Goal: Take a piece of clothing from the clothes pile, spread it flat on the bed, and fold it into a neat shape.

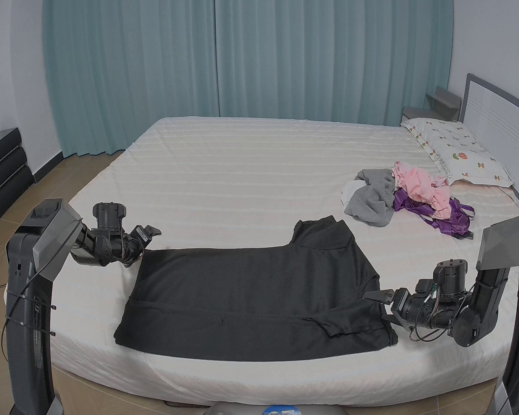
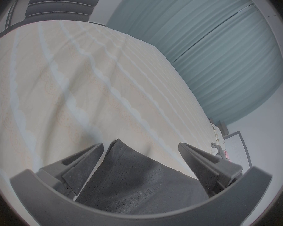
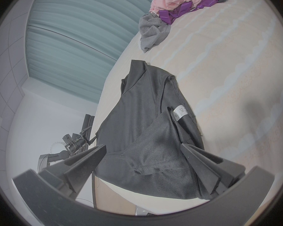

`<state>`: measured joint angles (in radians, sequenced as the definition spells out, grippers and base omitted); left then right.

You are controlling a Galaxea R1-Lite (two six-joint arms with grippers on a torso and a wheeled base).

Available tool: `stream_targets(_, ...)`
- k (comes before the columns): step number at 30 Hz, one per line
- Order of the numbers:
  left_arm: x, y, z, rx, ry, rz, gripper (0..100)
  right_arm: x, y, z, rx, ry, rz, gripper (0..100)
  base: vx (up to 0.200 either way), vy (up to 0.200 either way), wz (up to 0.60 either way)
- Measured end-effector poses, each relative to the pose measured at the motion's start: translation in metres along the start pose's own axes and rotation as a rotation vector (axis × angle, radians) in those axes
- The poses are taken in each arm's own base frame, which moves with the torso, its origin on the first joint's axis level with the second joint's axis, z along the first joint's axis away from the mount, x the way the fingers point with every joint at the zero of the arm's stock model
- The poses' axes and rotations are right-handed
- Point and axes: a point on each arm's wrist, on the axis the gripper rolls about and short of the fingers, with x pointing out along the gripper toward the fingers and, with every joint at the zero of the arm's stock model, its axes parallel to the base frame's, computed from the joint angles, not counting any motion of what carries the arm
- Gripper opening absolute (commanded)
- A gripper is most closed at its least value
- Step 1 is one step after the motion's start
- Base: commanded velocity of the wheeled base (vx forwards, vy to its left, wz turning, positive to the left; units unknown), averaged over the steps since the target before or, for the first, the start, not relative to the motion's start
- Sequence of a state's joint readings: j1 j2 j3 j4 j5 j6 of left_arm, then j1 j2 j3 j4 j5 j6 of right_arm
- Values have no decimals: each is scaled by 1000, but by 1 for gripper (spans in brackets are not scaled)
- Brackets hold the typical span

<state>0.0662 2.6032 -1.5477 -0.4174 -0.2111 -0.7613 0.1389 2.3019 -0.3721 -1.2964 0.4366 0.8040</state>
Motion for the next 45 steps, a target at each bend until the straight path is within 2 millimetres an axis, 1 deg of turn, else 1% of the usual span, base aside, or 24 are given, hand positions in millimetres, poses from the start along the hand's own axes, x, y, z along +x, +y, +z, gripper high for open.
stream_targets(9, 5, 4, -3, 2, 1, 12, 0, 0, -1, -1, 3, 4, -4, 100, 0, 0, 0)
stream_targets(14, 5, 5, -2, -2, -50, 66, 0, 1, -1, 1, 2, -5, -4, 100, 0, 0, 0)
stream_targets(18, 3, 7, 1, -31, -96, 109, 0, 4, 4, 8, -11, -37, 8, 100, 0, 0, 0)
stream_targets(24, 1, 7, 5, -65, -114, 103, 0, 12, 14, 19, -37, -105, -4, 100, 0, 0, 0)
stream_targets(30, 1, 5, 8, -65, -131, 79, 0, 30, 28, 39, -72, -137, -24, 100, 0, 0, 0)
stream_targets(34, 1, 5, 8, -64, -135, 72, 0, 48, 43, 60, -103, -169, -25, 100, 0, 0, 0)
stream_targets(40, 2, 6, 7, -65, -133, 72, 0, 82, 65, 93, -192, -234, -41, 100, 0, 0, 0)
stream_targets(45, 3, 7, 6, -65, -131, 73, 0, 111, 73, 114, -265, -277, -82, 100, 0, 0, 0)
